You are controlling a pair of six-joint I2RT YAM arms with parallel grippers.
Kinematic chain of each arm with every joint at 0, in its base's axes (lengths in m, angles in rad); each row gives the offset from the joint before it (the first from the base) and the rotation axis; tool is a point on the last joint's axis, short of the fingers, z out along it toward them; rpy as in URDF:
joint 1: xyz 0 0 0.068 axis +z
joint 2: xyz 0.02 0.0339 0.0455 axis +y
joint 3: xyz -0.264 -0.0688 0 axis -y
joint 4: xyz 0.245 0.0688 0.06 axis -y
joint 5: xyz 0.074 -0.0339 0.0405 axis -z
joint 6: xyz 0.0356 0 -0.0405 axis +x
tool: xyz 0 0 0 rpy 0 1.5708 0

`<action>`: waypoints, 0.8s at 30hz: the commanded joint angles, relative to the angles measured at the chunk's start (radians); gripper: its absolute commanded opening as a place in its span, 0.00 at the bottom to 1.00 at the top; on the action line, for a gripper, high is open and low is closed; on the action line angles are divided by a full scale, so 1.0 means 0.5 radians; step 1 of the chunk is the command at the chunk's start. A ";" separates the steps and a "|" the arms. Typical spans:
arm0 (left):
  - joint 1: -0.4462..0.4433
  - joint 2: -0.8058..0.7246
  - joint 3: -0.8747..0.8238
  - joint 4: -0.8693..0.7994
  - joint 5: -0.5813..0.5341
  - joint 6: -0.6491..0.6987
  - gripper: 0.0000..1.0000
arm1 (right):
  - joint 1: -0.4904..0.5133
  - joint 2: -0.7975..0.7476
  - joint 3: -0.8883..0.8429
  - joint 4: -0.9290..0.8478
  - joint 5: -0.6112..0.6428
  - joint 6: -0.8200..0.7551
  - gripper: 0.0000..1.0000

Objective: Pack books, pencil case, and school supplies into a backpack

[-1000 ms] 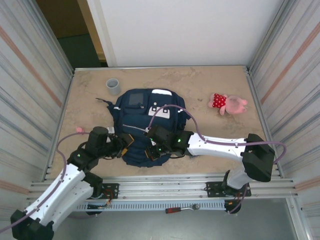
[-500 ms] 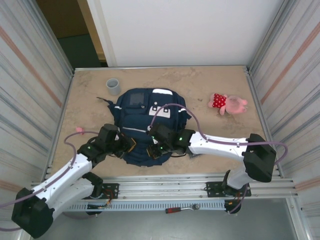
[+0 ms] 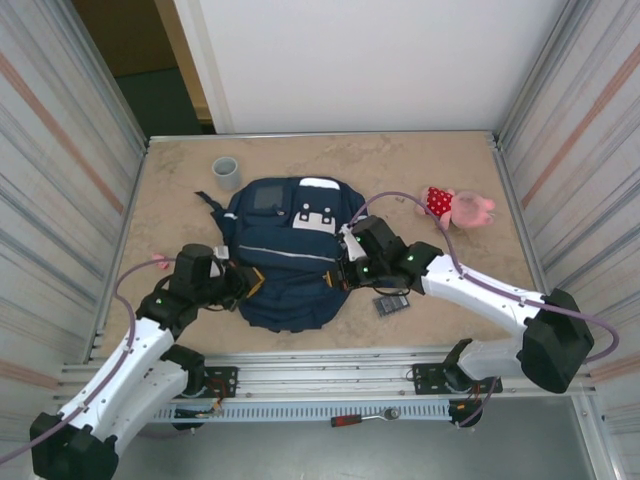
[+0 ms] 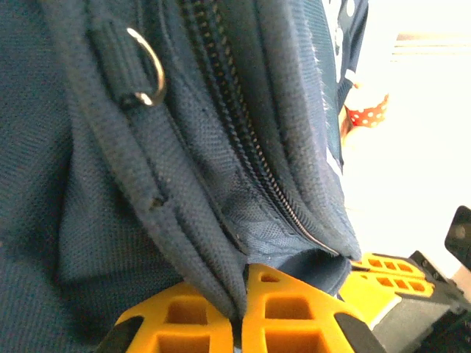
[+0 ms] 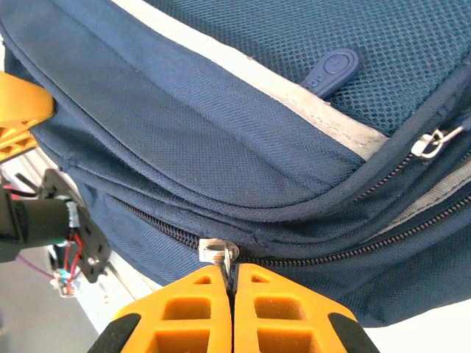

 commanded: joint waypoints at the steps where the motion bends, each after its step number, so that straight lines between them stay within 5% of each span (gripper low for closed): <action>1: 0.098 -0.006 0.117 -0.365 -0.233 0.224 0.00 | -0.202 -0.049 -0.060 -0.315 0.389 -0.083 0.00; 2: 0.100 0.006 0.142 -0.355 -0.205 0.264 0.00 | -0.171 -0.060 -0.061 -0.273 0.331 -0.101 0.00; 5: 0.053 0.052 0.252 -0.353 -0.184 0.463 0.31 | -0.026 -0.082 -0.021 -0.206 0.257 -0.173 0.00; 8: -0.092 0.076 0.397 -0.423 -0.352 0.783 0.47 | 0.068 -0.063 0.043 -0.209 0.162 -0.265 0.00; 13: -0.289 0.104 0.543 -0.354 -0.427 1.446 0.58 | 0.064 0.019 0.105 -0.231 -0.038 -0.278 0.00; 22: -0.514 0.288 0.538 -0.130 0.042 2.998 0.62 | -0.038 0.223 0.303 -0.511 -0.336 -0.029 0.00; 24: -0.572 0.408 0.569 -0.141 -0.010 3.185 0.63 | -0.068 0.219 0.314 -0.513 -0.412 0.026 0.00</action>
